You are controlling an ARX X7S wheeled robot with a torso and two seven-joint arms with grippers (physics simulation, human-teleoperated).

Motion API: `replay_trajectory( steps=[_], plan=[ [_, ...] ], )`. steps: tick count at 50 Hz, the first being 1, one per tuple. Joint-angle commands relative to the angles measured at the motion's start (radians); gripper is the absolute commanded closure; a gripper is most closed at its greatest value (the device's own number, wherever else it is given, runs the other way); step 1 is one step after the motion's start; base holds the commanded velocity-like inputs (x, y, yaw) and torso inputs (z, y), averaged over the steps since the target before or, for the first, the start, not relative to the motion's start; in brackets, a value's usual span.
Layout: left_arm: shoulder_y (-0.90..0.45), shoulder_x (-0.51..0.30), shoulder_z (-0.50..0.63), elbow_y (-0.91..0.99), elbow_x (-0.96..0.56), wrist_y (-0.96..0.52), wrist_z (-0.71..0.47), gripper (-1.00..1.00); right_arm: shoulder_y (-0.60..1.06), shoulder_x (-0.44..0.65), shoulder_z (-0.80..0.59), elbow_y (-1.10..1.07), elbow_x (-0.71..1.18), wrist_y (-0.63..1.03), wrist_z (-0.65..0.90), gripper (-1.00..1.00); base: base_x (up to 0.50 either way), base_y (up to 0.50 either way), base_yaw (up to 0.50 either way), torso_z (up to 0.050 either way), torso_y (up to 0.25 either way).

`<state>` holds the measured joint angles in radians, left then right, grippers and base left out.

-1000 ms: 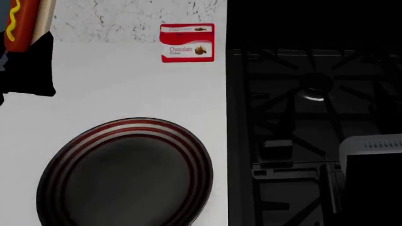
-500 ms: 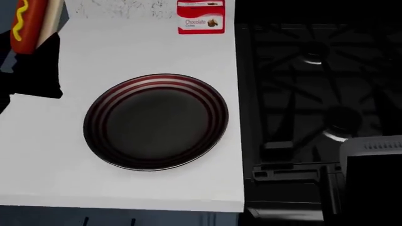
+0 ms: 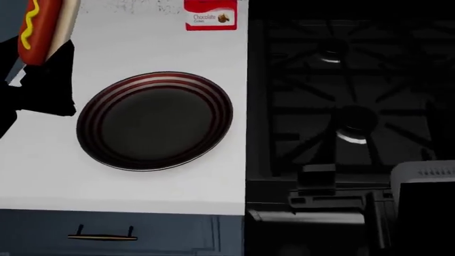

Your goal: Pick the hot dog from the counter and place it in the microwave.

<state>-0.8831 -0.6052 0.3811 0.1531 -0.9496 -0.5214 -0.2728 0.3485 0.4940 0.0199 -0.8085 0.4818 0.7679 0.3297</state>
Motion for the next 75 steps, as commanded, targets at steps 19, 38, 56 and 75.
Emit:
replay_trajectory(
  steps=[19,38,56,75],
  plan=[
    [0.007,0.009,-0.006,0.002,-0.033,0.021,-0.013,1.00,-0.021,0.010,0.030,-0.021,0.024,0.002,0.013,-1.00,0.00,-0.50,0.00,0.000,0.000],
    [0.011,0.011,-0.008,0.006,-0.035,0.028,-0.013,1.00,-0.005,0.017,0.027,-0.034,0.041,0.026,0.024,-1.00,0.00,-0.50,0.00,0.000,0.000],
    [0.025,0.013,-0.012,0.006,-0.038,0.041,-0.010,1.00,-0.007,0.024,0.031,-0.048,0.053,0.038,0.036,-1.00,0.00,-0.50,0.00,0.000,0.001],
    [0.026,0.009,-0.011,0.013,-0.039,0.041,-0.015,1.00,-0.002,0.029,0.022,-0.047,0.058,0.038,0.041,-1.00,0.00,-0.50,0.00,0.000,0.001]
  ],
)
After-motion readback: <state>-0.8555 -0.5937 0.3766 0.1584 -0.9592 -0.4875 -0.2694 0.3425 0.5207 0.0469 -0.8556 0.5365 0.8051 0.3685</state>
